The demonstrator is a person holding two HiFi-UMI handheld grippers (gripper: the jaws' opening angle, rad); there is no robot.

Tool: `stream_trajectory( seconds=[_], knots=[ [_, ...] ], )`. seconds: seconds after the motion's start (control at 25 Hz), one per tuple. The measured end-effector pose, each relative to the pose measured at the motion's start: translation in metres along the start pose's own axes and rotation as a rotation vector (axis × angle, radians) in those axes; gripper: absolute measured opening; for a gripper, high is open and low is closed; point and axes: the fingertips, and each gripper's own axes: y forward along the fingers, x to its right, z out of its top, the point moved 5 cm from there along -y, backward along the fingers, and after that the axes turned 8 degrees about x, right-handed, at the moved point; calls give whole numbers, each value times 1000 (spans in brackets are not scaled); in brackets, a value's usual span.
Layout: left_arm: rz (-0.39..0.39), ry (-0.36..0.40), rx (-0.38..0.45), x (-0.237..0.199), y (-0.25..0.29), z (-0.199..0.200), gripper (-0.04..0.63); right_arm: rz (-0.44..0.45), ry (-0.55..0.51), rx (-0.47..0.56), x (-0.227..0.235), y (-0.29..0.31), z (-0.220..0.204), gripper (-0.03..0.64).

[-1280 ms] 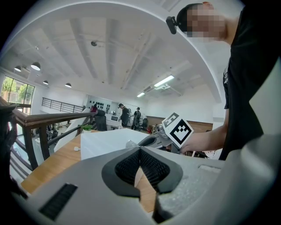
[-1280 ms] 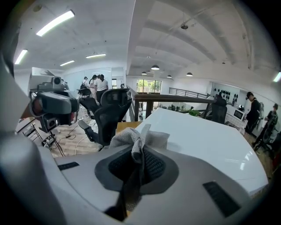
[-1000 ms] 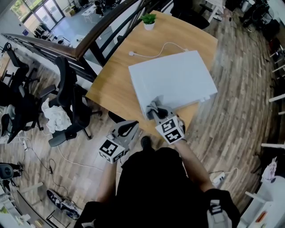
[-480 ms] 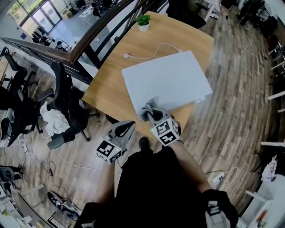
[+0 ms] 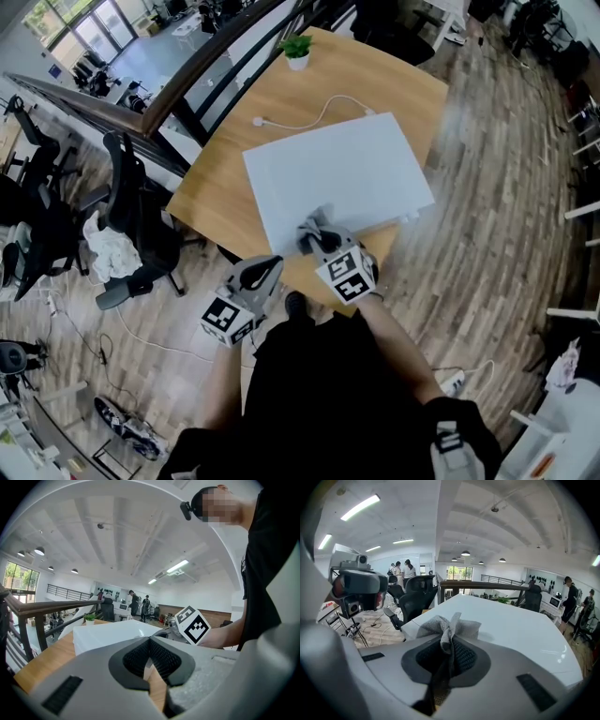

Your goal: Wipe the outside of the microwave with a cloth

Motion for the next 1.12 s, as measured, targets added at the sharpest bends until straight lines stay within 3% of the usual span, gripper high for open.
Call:
stream_trajectory(
  seconds=[1.12],
  knots=[
    [76,27,5,45,59,3,2,-47,57,-11,118,-60,-42,25]
  ],
)
